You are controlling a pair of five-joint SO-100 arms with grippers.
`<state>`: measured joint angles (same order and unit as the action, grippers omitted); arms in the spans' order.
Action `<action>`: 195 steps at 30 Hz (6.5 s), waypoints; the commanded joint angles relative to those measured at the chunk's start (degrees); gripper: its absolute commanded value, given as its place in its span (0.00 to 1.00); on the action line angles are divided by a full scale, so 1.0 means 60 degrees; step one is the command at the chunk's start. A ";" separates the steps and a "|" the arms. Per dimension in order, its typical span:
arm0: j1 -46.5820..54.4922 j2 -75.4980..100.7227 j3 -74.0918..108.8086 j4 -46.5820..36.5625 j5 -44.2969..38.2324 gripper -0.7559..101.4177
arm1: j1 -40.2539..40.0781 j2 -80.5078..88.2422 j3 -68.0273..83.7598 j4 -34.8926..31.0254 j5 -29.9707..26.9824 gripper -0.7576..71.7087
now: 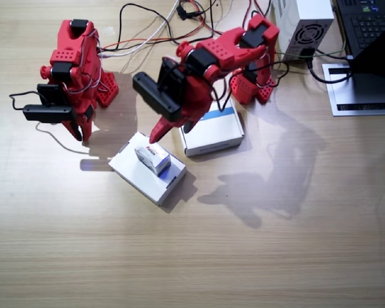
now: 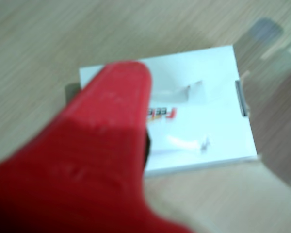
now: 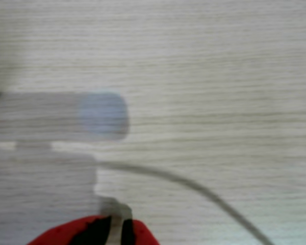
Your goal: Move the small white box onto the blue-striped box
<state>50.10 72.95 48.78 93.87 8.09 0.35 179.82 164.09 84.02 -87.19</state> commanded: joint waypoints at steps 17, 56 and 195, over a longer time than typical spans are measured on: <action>0.0308 -0.3472 -0.3223 0.0337 0.0176 0.48 | -0.0044 0.0264 -0.0117 0.0220 0.0190 0.07; 0.1245 -0.0674 0.0220 0.0337 0.0952 0.22 | -0.0044 0.0264 -0.0117 0.0220 0.0190 0.07; -0.8013 1.9087 2.0889 -0.4087 0.9858 0.01 | -0.0044 0.0264 -0.0117 0.0220 0.0190 0.07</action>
<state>1.49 185.71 175.25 68.03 68.12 0.35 179.82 164.09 84.02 -87.19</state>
